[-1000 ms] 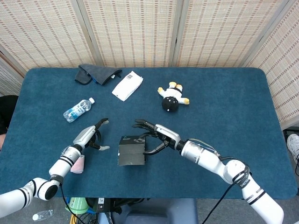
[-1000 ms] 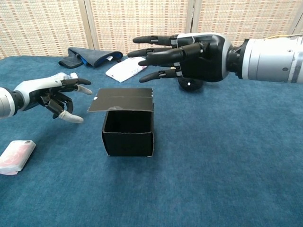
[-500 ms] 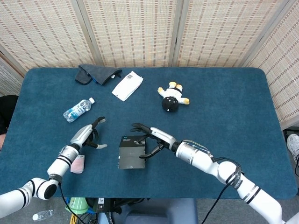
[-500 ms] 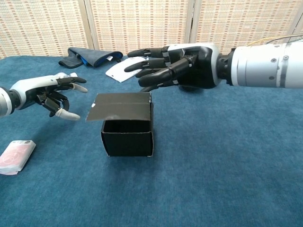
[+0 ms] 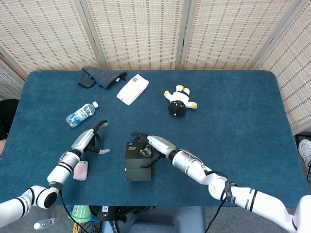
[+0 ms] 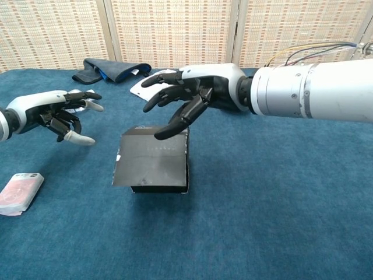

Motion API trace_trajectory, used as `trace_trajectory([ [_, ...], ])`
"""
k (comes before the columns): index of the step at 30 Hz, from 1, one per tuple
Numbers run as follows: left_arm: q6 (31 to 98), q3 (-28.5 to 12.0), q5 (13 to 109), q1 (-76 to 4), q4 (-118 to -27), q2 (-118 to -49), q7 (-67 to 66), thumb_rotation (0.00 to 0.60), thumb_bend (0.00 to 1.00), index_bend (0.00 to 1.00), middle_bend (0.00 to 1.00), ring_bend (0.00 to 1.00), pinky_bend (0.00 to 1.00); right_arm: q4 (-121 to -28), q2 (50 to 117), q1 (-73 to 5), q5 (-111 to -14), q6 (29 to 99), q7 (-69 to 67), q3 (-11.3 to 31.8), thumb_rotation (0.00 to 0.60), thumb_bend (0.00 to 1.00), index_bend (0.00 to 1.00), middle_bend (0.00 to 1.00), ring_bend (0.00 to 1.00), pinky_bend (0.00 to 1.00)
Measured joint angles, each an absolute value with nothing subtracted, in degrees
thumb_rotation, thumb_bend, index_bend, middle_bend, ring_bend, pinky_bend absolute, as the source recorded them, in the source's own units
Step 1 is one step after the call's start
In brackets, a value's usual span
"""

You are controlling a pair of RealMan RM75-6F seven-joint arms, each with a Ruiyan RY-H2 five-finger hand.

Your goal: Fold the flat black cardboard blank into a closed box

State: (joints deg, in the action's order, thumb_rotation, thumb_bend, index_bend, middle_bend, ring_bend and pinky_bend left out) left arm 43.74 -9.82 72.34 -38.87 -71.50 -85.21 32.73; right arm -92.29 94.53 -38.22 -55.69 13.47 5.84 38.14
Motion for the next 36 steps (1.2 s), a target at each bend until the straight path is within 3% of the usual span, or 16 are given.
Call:
trace_trajectory([
  [8, 43.67, -10.01, 73.01, -38.90, -71.55, -85.24, 33.50, 0.600, 0.11, 0.00, 0.12, 0.56, 0.71, -94.15, 93.27, -42.20, -58.96, 28.25, 10.66, 28.21, 0.600, 0.00, 0.16, 0.20, 0.12, 0.24],
  [15, 43.47, -10.11, 73.15, -39.02, -71.39, -85.45, 33.63, 0.600, 0.10, 0.00, 0.12, 0.56, 0.71, -94.46, 93.54, -44.21, -62.35, 36.83, 14.38, 22.50, 0.600, 0.00, 0.17, 0.20, 0.12, 0.24],
  [24, 43.22, -10.12, 73.30, -39.06, -71.23, -85.55, 33.96, 0.600, 0.11, 0.00, 0.12, 0.56, 0.71, -92.74, 95.36, -45.95, -64.99, 42.38, 15.76, 17.78, 0.600, 0.00, 0.17, 0.20, 0.12, 0.24],
  [36, 42.88, -9.93, 74.29, -39.17, -70.99, -85.44, 35.54, 0.600, 0.11, 0.00, 0.12, 0.56, 0.71, -87.00, 99.78, -47.29, -68.05, 49.78, 20.47, 13.85, 0.600, 0.00, 0.28, 0.20, 0.12, 0.24],
])
